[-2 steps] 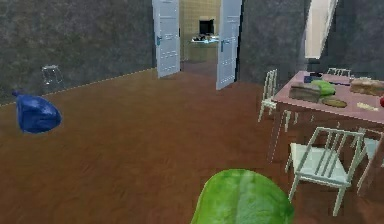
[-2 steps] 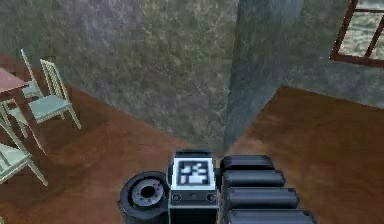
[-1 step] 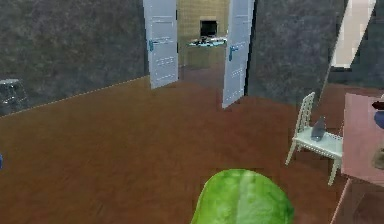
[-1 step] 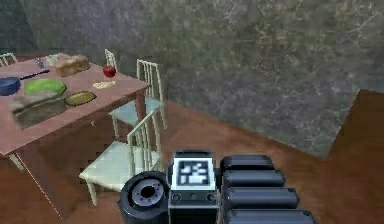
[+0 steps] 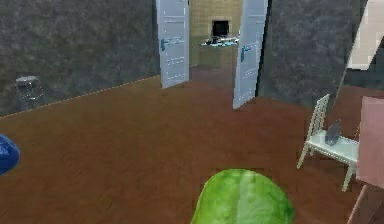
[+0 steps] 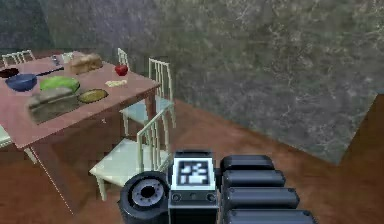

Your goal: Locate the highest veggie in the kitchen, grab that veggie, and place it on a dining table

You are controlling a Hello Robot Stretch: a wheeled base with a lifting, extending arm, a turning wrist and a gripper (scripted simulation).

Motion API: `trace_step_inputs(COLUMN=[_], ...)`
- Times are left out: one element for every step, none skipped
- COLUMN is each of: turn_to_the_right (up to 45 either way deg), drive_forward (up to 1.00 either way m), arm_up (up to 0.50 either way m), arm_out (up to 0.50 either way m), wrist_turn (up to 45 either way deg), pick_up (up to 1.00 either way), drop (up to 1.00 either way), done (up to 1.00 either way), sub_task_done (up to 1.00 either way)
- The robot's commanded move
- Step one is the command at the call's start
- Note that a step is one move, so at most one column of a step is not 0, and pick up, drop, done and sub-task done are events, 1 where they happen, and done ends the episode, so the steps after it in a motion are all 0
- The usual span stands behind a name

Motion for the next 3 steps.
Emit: trace_step_inputs(turn_to_the_right=[0.0, 0.0, 0.0], drive_forward=[1.0, 1.0, 1.0], arm_up=[0.0, 0.0, 0.0], arm_out=[0.0, 0.0, 0.0], wrist_turn=[0.0, 0.0, 0.0], pick_up=[0.0, 0.0, 0.0], drop=[0.0, 0.0, 0.0], done=[0.0, 0.0, 0.0], sub_task_done=[0.0, 0.0, 0.0])
